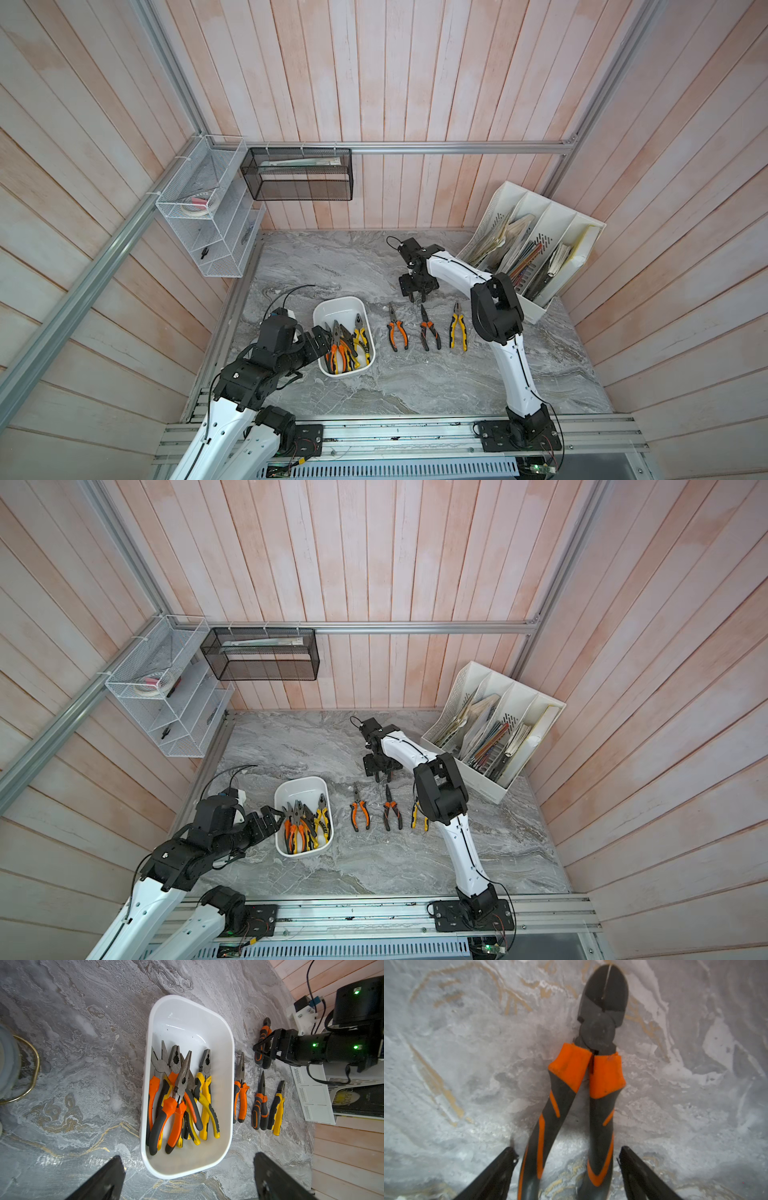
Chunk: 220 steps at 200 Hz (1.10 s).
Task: Take the pliers out of the storage box
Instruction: Place the pliers at the center of the board, then pick up the pliers from the storage box.
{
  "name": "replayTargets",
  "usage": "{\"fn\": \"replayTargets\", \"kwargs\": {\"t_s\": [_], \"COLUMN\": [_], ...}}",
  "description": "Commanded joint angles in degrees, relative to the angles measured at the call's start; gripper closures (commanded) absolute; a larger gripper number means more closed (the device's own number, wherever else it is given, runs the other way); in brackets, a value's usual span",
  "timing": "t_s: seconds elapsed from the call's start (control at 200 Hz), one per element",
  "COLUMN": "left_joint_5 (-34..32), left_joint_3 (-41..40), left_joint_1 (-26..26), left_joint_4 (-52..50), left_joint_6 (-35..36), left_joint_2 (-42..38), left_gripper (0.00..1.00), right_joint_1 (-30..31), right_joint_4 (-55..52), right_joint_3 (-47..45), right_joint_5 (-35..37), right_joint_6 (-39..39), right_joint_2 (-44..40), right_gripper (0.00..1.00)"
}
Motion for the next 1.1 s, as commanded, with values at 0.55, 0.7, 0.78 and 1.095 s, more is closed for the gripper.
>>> {"fn": "replayTargets", "kwargs": {"t_s": [0.55, 0.7, 0.78, 1.095], "left_joint_5": [-7.4, -11.5, -14.9, -20.7], "left_joint_3": [3.8, 4.7, 5.5, 6.8], "left_joint_1": [0.2, 0.2, 0.2, 0.2], "left_joint_4": [-0.9, -3.0, -4.6, -7.4], "left_joint_6": [-1.3, -4.0, -5.5, -7.5], "left_joint_2": [-2.6, -6.4, -9.0, -16.4], "left_gripper": [0.00, 0.00, 0.00, 0.00], "right_joint_1": [11.9, 18.6, 21.9, 27.5], "right_joint_4": [9.8, 17.4, 19.3, 16.3], "right_joint_3": [-9.6, -14.7, -14.7, -5.8], "right_joint_5": [-18.7, -21.5, -22.1, -20.9], "right_joint_6": [13.2, 20.4, 23.5, 26.9], "right_joint_2": [-20.7, -22.0, -20.6, -10.3], "right_gripper": [0.24, 0.24, 0.25, 0.27]}}
